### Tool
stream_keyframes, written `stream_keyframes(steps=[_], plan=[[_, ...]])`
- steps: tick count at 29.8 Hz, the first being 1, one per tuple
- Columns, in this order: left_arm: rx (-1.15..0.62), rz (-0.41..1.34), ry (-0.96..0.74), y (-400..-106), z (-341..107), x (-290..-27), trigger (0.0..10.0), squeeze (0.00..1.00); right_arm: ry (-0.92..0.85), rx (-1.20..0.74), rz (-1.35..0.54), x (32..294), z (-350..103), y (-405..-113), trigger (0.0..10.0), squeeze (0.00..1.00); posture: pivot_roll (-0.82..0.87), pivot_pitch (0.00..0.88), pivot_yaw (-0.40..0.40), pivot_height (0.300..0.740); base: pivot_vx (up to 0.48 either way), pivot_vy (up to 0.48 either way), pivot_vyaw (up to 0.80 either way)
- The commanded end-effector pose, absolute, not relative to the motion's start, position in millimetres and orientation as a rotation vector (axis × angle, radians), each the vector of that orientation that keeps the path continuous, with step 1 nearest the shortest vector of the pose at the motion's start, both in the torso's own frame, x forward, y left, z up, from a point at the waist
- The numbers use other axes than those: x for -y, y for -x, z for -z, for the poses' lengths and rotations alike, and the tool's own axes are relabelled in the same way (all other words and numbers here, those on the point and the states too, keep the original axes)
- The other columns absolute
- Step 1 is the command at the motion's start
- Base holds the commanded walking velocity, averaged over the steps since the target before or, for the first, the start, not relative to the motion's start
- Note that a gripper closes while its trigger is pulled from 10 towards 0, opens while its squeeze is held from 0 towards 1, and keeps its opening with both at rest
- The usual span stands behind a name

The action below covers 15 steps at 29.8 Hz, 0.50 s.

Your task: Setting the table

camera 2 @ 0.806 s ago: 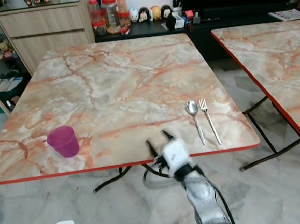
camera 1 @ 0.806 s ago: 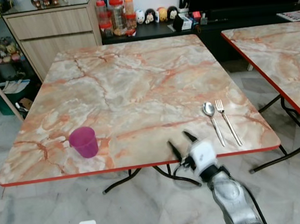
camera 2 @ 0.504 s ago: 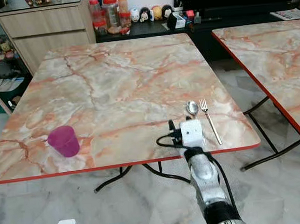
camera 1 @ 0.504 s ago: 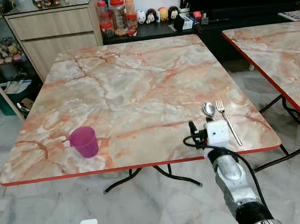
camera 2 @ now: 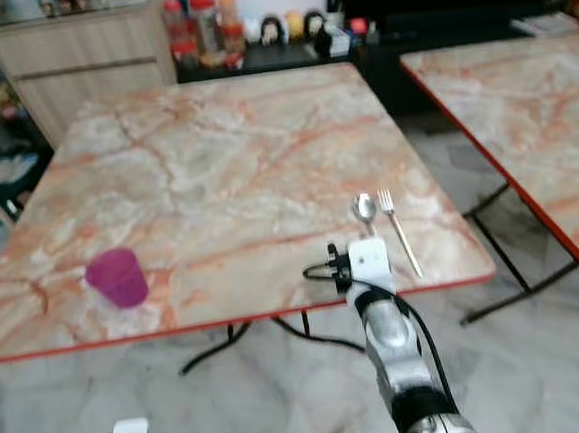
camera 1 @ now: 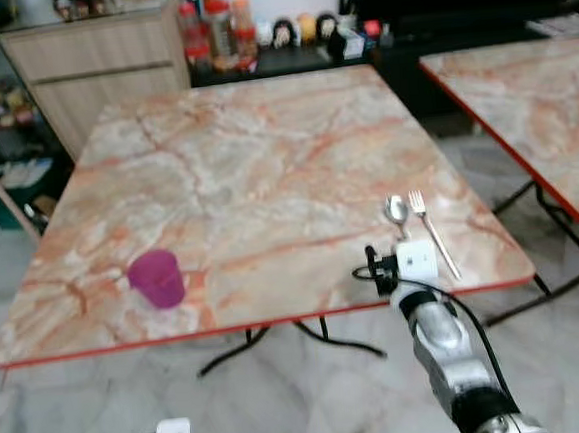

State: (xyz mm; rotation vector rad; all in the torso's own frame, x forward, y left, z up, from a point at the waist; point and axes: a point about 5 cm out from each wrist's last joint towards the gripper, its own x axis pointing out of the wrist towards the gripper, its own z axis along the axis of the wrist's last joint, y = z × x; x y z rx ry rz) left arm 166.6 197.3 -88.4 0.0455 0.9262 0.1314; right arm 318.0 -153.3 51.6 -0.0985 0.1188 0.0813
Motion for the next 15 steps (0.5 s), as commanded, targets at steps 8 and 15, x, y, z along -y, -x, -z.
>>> stream_keyframes(steps=[8,15], plan=[[-0.925,-0.142,-0.044,-168.4,87.8,-196.8,10.0,0.0,0.079,-0.092,-0.113,144.5,-55.1,-320.6,10.0,0.0,-0.04,0.0,-0.006,0.74,0.246,0.0,0.0],[-0.923,-0.142,-0.048,-168.5,87.6,-197.5,10.0,0.0,0.062,-0.092,-0.114,144.4,-54.5,-320.7,10.0,0.0,-0.04,0.0,-0.003,0.74,0.319,0.0,0.0]])
